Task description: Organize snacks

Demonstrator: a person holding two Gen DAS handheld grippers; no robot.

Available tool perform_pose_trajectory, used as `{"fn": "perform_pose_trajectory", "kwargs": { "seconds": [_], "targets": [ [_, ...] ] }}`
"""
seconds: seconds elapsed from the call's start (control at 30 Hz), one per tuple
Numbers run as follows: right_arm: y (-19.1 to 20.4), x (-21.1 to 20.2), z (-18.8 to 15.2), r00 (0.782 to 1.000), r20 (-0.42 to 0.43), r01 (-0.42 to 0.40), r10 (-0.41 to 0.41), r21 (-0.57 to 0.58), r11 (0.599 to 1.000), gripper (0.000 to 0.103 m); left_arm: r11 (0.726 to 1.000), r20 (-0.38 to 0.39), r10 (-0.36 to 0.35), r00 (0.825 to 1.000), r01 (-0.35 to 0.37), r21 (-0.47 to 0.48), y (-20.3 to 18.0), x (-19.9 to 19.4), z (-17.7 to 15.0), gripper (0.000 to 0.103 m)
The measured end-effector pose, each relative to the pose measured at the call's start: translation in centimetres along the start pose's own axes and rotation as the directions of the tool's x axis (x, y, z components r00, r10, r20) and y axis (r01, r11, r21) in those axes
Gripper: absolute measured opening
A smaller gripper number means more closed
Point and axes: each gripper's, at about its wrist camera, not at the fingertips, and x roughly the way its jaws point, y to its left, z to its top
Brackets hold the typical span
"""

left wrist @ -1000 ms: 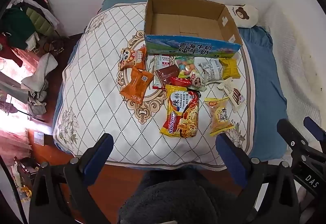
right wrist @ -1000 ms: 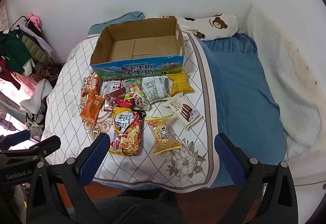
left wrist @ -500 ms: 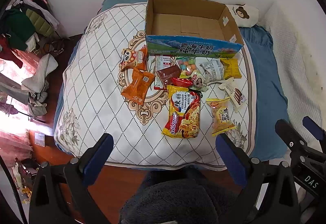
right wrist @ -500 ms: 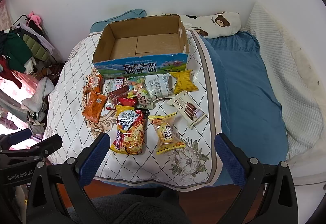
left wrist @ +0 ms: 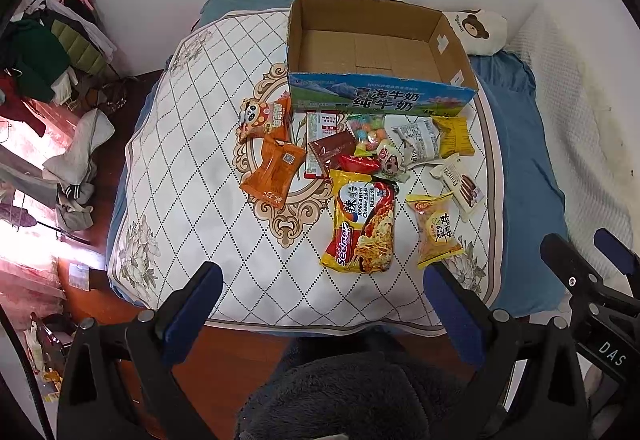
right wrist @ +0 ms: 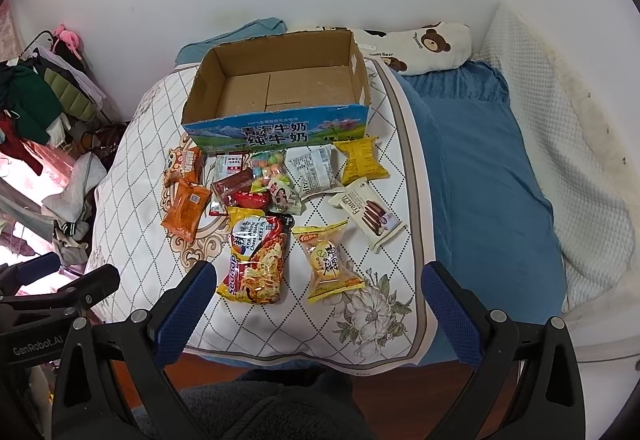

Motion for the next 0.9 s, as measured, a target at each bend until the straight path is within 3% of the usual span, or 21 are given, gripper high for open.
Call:
{"fn": "perform_pose_trajectory", "kwargs": {
  "seconds": [0.9],
  "targets": [
    [-0.35, -0.88, -0.06, 1.000, 0.022, 0.006, -0.006, -0.003, 1.000, 0.103, 1.000, 0.016, -0.006, 1.000, 0.006, 0.005, -0.40, -1.15, -0.16, 0.103]
  ]
}}
